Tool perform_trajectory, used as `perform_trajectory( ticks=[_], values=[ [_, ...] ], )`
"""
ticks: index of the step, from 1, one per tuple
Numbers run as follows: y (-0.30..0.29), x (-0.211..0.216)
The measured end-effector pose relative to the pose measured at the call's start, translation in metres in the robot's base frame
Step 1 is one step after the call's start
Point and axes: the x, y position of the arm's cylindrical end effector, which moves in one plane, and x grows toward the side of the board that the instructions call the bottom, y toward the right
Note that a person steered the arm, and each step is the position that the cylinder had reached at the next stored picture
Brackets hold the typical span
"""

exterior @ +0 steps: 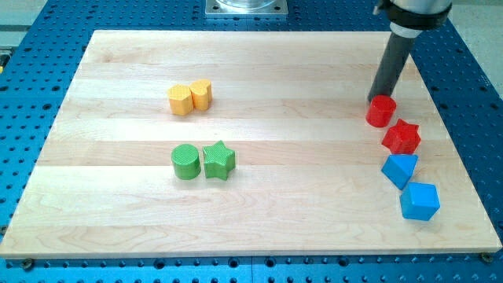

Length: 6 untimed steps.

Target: Slightly move the red star to the left side

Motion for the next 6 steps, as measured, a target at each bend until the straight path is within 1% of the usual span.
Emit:
perform_trajectory(
  ticks=[1,2,3,6],
  values=[
    [0.05,0.041],
    [0.056,0.091],
    [0.035,0.1],
    [0.048,0.091]
  ],
)
